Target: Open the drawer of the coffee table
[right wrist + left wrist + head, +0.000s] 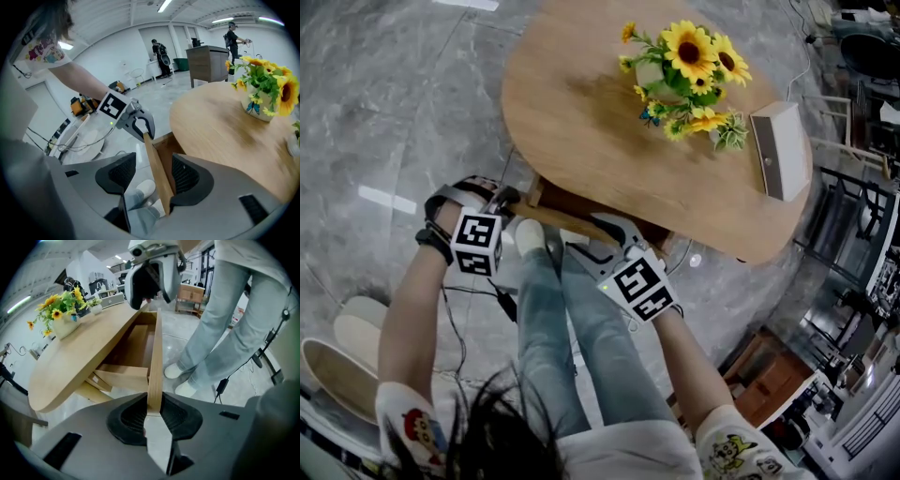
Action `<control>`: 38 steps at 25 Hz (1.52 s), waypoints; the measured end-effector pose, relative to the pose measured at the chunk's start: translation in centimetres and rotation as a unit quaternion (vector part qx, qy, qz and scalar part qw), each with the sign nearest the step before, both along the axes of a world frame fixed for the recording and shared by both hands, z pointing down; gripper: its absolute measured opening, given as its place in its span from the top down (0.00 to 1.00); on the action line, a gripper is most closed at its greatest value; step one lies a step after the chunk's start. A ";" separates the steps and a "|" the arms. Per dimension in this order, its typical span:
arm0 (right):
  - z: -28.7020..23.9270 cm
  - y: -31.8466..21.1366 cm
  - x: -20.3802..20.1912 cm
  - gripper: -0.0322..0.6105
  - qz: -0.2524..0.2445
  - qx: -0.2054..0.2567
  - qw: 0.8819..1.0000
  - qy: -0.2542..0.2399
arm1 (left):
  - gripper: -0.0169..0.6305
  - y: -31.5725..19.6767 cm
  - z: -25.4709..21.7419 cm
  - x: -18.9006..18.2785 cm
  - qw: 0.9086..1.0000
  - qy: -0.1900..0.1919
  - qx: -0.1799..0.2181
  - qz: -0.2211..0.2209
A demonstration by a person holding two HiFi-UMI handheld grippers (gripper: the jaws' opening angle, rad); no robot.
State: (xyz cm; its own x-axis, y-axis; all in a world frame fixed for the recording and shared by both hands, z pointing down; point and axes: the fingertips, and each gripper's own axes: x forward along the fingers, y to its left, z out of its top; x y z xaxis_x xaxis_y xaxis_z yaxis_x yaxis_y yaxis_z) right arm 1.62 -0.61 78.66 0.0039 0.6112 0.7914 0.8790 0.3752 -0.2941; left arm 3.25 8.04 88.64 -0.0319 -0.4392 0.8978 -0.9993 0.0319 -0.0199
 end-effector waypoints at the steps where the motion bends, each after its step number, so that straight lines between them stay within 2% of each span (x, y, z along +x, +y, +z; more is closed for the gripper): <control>1: 0.8 -0.1 0.4 0.59 -0.013 0.016 1.000 -0.003 | 0.87 0.0 0.0 0.2 1.000 0.001 0.000 -0.003; 7: 5.2 -1.7 2.1 0.60 -0.103 0.117 0.987 -0.046 | 0.86 -0.1 0.2 0.4 1.000 0.001 0.000 -0.016; 11: 7.0 -2.7 2.3 0.72 -0.117 0.155 0.979 -0.060 | 0.86 0.0 0.1 0.4 1.000 0.001 -0.002 -0.022; 13: 7.8 -3.2 2.4 0.75 -0.118 0.168 0.977 -0.061 | 0.86 0.1 0.1 0.4 1.000 0.002 -0.005 -0.026; 17: 8.4 -3.5 2.8 0.83 -0.134 0.178 0.972 -0.070 | 0.86 0.0 0.3 0.3 0.999 0.009 -0.018 -0.035; 24: 8.3 -3.4 3.2 0.85 -0.175 0.189 0.961 -0.096 | 0.86 0.1 0.3 0.5 0.999 0.012 -0.037 -0.038; 31: 8.5 -3.5 5.0 0.85 -0.184 0.178 0.962 -0.096 | 0.86 0.0 0.6 2.4 0.998 0.020 -0.045 -0.031; 38: 8.2 -4.0 7.3 0.85 -0.190 0.173 0.961 -0.100 | 0.86 -0.4 0.4 4.8 0.997 0.014 -0.052 -0.062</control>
